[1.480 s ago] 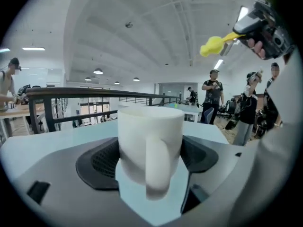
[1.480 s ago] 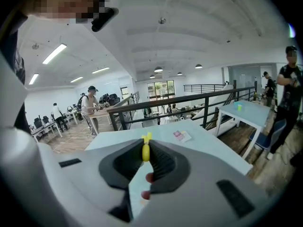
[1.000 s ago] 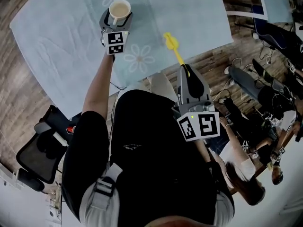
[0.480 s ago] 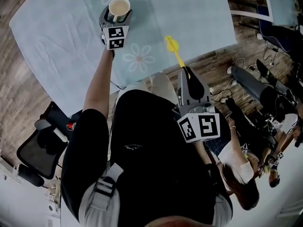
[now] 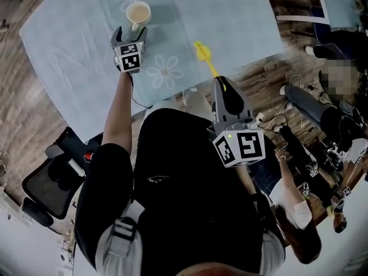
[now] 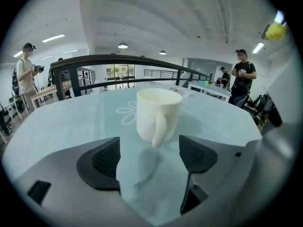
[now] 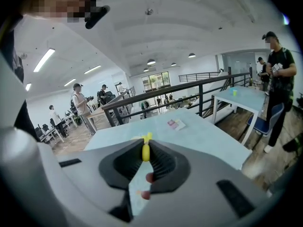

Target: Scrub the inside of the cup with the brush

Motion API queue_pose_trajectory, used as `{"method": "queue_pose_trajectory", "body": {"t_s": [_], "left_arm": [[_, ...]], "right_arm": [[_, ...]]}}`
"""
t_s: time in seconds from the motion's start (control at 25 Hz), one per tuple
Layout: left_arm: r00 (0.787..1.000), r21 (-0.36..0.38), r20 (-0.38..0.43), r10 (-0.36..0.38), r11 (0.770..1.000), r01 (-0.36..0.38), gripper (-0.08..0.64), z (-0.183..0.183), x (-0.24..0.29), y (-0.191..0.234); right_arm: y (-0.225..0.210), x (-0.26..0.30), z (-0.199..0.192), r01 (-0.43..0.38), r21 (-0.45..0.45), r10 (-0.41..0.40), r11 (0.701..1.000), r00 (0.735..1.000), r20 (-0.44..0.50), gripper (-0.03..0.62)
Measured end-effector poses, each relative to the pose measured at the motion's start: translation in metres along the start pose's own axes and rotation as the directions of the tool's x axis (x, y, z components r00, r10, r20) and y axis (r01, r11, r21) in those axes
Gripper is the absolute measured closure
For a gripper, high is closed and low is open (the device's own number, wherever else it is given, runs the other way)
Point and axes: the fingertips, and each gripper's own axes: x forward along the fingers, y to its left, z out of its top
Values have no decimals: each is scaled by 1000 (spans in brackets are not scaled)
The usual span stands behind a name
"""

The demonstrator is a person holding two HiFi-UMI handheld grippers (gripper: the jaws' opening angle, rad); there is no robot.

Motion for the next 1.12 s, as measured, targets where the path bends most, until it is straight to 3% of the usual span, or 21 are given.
{"method": "queue_pose_trajectory", "body": {"t_s": [0.12,0.2,0.32,0.4,0.56,0.84,1.0,1.12], "left_arm": [[1000,14,8,15,1000,-15,189,-1,-27,-6],[998,47,40,57,997,-59,311,3,-46,-11],[992,92,92,82,992,-91,366,14,-72,-28],[986,108,139,93,988,-108,460,25,-92,-46],[967,97,252,32,994,-58,533,60,-142,-97],[878,60,473,-81,996,60,546,147,-244,-184],[829,74,539,-150,989,131,546,174,-287,-230],[807,86,559,-190,981,172,546,177,-307,-266]], "right_arm": [[-4,-9,-1,-21,1,21,1000,1000,21,552],[-7,-14,-2,-35,-4,36,999,999,30,552],[-13,-21,1,-62,-15,62,998,997,47,552],[-20,-27,3,-75,-21,76,997,995,61,552],[-32,-39,5,-101,-41,104,994,990,90,552],[-50,-59,11,-146,-70,156,987,975,158,552],[-60,-76,11,-155,-82,169,984,966,198,552],[-71,-90,7,-155,-85,171,984,959,226,552]]}}
